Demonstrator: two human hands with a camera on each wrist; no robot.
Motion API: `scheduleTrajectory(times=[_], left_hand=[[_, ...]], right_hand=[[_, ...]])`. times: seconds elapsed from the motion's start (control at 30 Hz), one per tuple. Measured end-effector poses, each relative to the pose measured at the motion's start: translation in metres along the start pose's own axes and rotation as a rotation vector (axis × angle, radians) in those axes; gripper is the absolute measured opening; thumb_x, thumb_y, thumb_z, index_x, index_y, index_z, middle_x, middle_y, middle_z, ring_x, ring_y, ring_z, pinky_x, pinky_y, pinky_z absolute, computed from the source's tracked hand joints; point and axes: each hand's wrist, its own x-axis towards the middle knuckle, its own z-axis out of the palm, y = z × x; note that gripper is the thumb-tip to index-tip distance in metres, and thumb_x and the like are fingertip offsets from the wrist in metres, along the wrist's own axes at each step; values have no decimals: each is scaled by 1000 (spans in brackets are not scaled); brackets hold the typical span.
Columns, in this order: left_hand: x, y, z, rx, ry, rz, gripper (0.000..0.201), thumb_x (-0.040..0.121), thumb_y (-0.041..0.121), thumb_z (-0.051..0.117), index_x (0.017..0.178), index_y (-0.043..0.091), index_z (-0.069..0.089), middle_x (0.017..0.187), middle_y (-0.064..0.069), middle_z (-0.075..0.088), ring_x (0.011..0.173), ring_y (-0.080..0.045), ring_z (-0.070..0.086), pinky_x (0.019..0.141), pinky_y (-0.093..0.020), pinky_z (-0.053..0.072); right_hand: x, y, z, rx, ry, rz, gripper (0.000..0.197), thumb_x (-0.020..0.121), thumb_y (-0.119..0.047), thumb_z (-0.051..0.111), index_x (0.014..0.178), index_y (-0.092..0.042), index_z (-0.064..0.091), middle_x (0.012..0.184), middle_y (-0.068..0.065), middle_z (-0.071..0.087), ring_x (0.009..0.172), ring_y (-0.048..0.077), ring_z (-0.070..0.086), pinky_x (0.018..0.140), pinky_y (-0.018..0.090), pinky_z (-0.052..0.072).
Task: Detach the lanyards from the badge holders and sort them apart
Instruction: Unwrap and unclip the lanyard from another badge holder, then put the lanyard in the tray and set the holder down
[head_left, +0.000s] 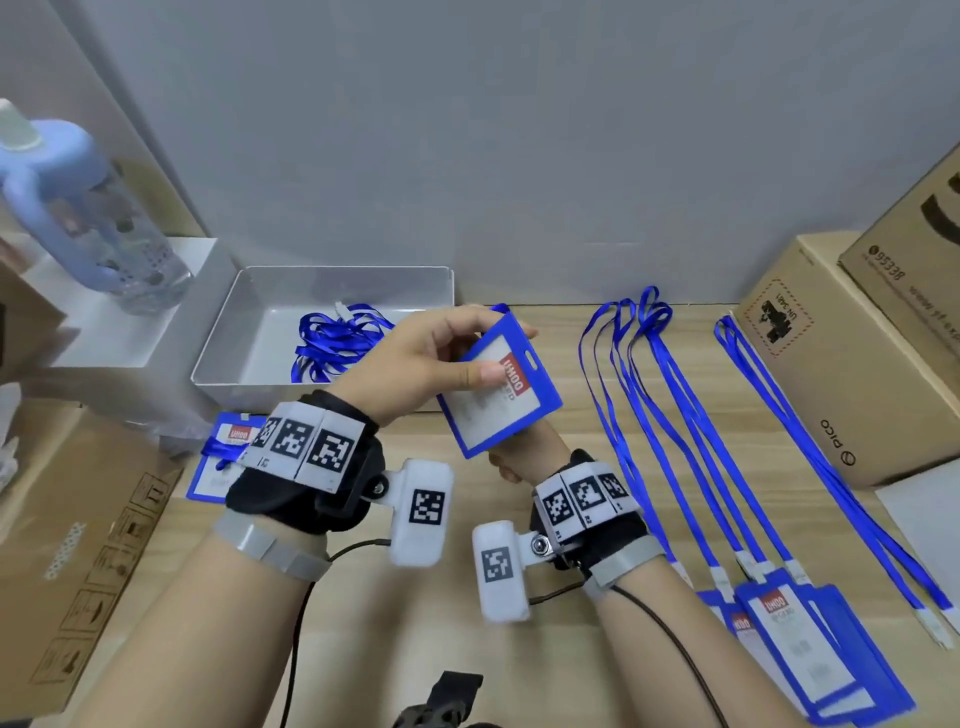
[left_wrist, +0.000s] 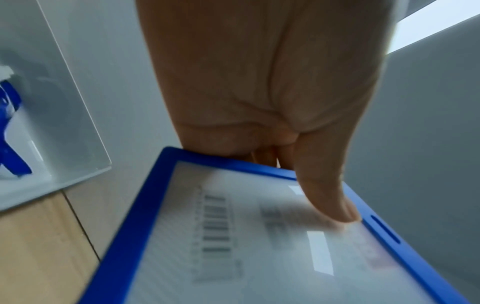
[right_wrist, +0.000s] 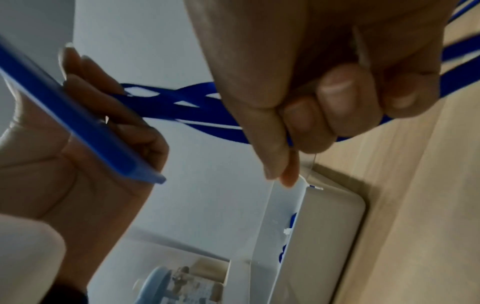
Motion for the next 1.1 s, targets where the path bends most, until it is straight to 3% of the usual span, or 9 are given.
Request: scheduleTrajectory(times=[0.1, 0.3, 0.37, 0.47, 0.53, 0.6, 0.77, 0.93, 1.1], left_hand=[[-2, -12, -40, 10, 139, -8, 24, 75, 5, 64, 95, 17, 63, 95, 21, 70, 87, 2, 64, 73, -13, 49], [0, -38, -137, 12, 540, 13, 22, 74, 7, 66, 82, 27, 71, 76, 15, 72, 72, 2, 64, 72, -13, 52], [5, -45, -162, 32, 656, 18, 22, 83, 2, 61, 85, 24, 65, 73, 18, 71, 69, 4, 63, 71, -14, 52], [8, -66, -186, 72, 815, -53, 19, 87, 6, 58, 88, 25, 58, 75, 14, 69, 69, -1, 63, 77, -27, 55], [6, -82, -191, 91, 879, -125, 15, 88, 11, 59, 86, 25, 57, 85, 8, 64, 76, -10, 60, 90, -42, 51], [3, -94, -184, 68, 891, -163, 10, 89, 14, 58, 86, 24, 58, 88, 4, 63, 79, -14, 59, 93, -45, 49], [7, -98, -126, -1, 773, -165, 11, 91, 16, 55, 85, 23, 62, 80, 7, 69, 75, -10, 64, 78, -34, 54], [15, -91, -55, -123, 661, -201, 8, 91, 20, 54, 92, 20, 62, 97, -4, 67, 89, -20, 64, 86, -42, 53], [29, -95, 19, -184, 583, -244, 9, 93, 21, 52, 93, 19, 60, 95, -3, 67, 82, -14, 66, 80, -40, 54]], right_hand=[[16, -7, 11, 37, 12, -14, 26, 87, -14, 50, 62, -12, 45, 61, 10, 40, 45, 15, 26, 40, 22, 23], [71, -75, 36, 16, 127, -259, 21, 79, -22, 63, 60, -23, 53, 42, -12, 48, 46, 6, 41, 51, 26, 32], [87, -98, 50, 18, 128, -297, 8, 73, -28, 65, 77, -26, 59, 63, -11, 57, 60, 13, 50, 60, 31, 42], [108, -108, 60, -105, 86, -205, 57, 76, -25, 68, 128, -24, 45, 106, 10, 59, 102, 24, 58, 94, 38, 46], [113, -99, 60, -202, 60, -131, 73, 77, -23, 69, 140, -23, 31, 132, 15, 47, 122, 26, 47, 102, 35, 40], [110, -85, 58, -220, 69, -107, 71, 78, -20, 69, 139, -20, 32, 136, 14, 43, 122, 24, 45, 100, 29, 36], [83, -53, 43, -10, 115, -113, 43, 81, -17, 66, 121, -14, 52, 104, 4, 49, 96, 17, 49, 93, 31, 41], [41, -21, -5, 120, 224, -137, 25, 84, -12, 59, 109, -15, 59, 85, -9, 58, 88, 12, 55, 77, 22, 44], [-9, 29, -75, 227, 429, -169, 21, 85, -3, 55, 102, -13, 62, 90, -8, 60, 87, 6, 55, 70, 12, 45]])
